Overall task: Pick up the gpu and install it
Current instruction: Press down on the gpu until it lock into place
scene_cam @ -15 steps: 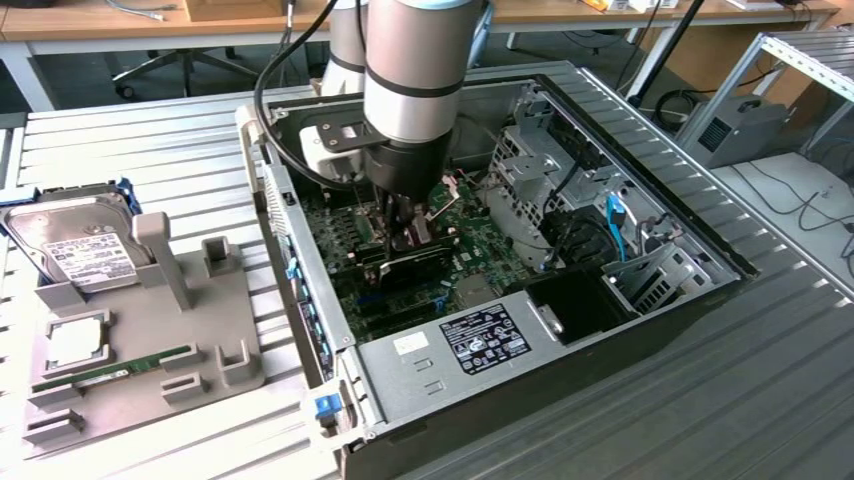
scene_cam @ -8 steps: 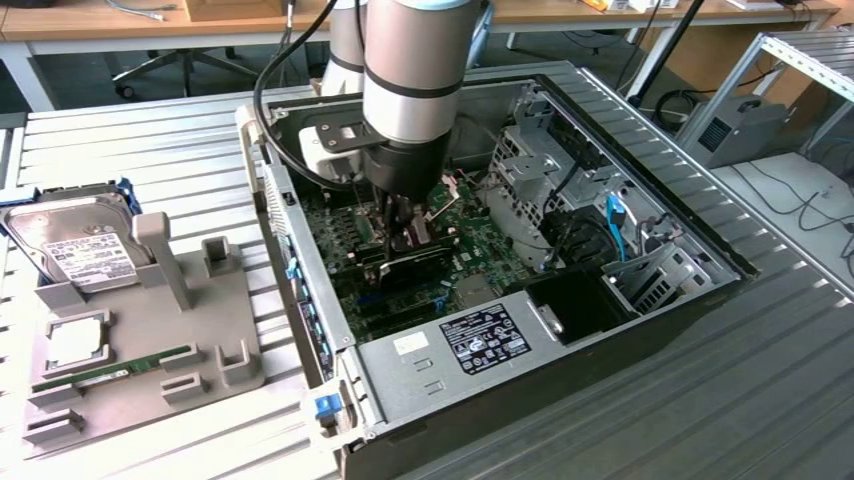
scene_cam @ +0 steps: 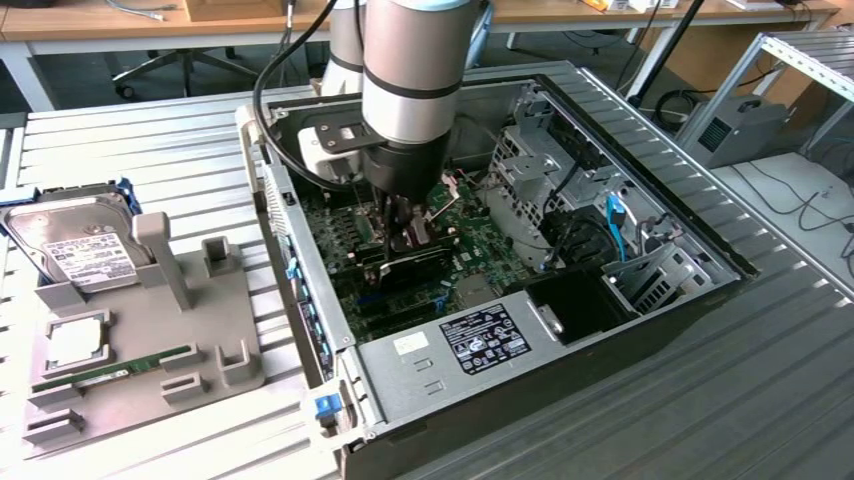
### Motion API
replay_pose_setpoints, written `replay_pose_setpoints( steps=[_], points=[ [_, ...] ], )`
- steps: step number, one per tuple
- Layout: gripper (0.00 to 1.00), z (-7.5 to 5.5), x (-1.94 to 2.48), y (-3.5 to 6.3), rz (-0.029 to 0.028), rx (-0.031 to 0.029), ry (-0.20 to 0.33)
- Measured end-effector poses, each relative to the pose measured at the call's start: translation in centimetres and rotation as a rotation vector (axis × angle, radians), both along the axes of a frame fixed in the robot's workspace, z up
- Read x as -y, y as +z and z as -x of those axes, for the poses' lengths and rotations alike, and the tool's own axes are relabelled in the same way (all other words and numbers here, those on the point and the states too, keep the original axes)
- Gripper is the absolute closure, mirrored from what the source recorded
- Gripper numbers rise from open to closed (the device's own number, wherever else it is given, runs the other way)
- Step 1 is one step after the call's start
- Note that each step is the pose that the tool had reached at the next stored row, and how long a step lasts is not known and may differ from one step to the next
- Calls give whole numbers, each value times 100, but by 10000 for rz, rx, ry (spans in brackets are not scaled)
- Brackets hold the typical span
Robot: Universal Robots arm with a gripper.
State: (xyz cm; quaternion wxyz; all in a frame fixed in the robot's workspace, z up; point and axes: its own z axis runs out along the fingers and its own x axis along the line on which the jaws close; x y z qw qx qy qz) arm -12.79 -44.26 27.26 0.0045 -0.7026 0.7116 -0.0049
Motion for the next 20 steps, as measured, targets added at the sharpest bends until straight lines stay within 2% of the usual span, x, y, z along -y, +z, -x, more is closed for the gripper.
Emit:
replay_pose_setpoints(
  steps=[20],
  points=[
    [89,18,1,7,11,-3,2]
  ],
)
